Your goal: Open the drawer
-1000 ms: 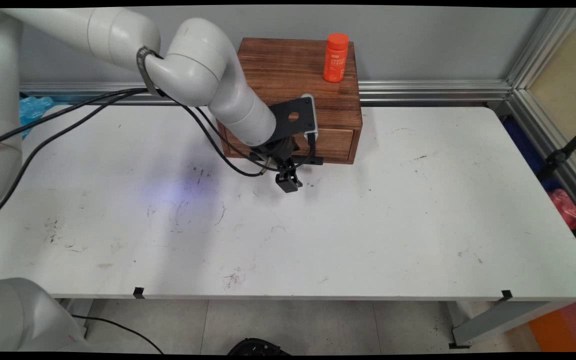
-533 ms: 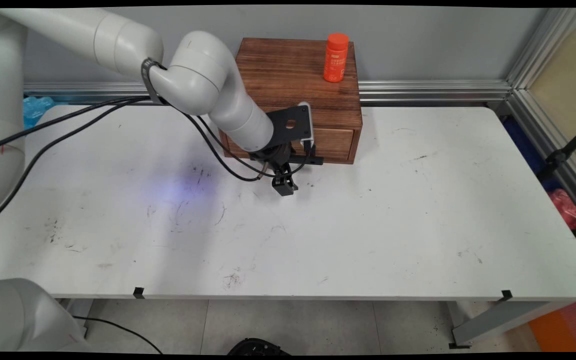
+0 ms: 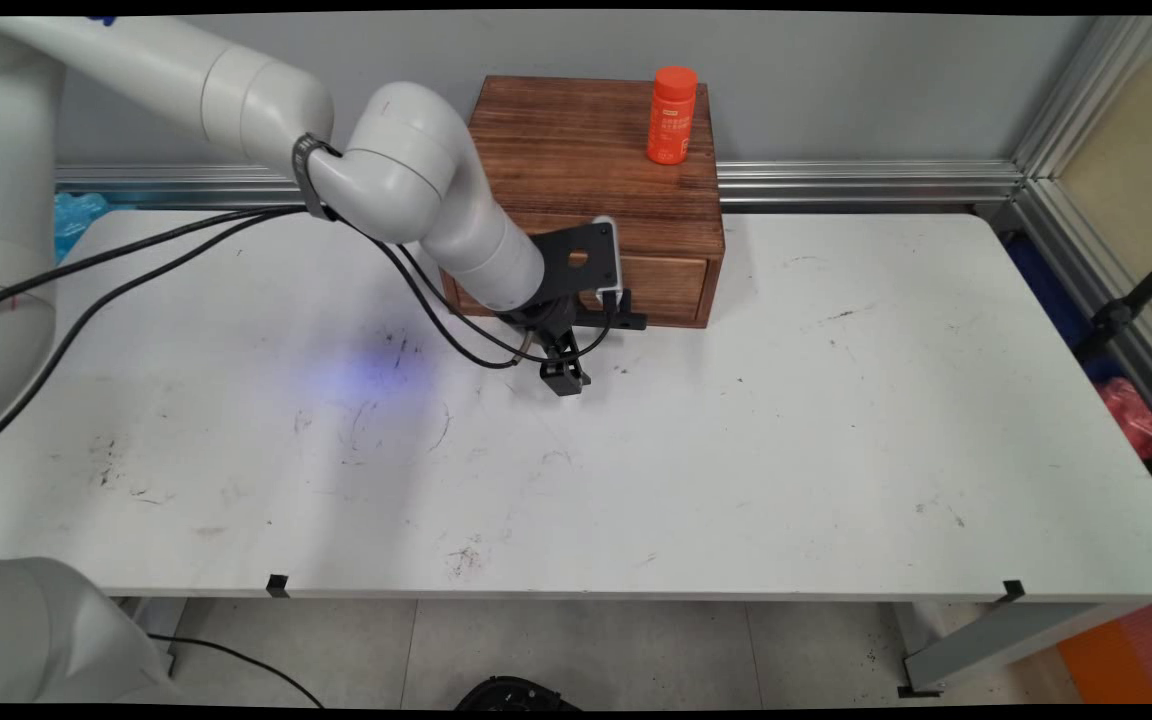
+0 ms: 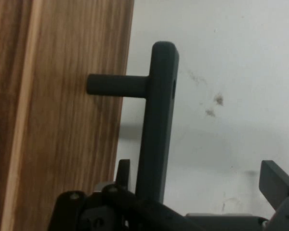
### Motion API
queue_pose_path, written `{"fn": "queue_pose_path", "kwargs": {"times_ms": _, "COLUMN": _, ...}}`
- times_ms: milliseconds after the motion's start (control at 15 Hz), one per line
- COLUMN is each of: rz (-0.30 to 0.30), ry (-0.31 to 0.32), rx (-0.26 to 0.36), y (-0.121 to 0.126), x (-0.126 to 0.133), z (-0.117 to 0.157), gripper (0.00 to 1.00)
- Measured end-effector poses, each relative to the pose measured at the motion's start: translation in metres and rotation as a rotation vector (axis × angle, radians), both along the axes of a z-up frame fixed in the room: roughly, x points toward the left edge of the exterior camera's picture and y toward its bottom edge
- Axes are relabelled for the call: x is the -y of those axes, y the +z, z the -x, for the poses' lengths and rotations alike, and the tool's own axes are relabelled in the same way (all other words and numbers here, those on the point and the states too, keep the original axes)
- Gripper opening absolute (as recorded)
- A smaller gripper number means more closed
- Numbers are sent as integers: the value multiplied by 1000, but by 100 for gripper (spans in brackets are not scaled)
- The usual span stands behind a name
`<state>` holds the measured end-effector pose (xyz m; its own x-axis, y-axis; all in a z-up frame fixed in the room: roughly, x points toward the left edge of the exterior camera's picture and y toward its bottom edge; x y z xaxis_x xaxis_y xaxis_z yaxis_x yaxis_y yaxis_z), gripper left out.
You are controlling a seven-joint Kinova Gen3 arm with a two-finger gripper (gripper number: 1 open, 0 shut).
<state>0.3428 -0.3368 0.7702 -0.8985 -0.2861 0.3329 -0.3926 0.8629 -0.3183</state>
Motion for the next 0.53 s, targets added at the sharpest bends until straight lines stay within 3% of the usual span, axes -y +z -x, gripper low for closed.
{"fn": "queue_pose_path", "kwargs": {"times_ms": 533, "rz": -5, "ry": 0, "rx": 6, "y": -9, "x": 1, "z": -2, "gripper": 100}}
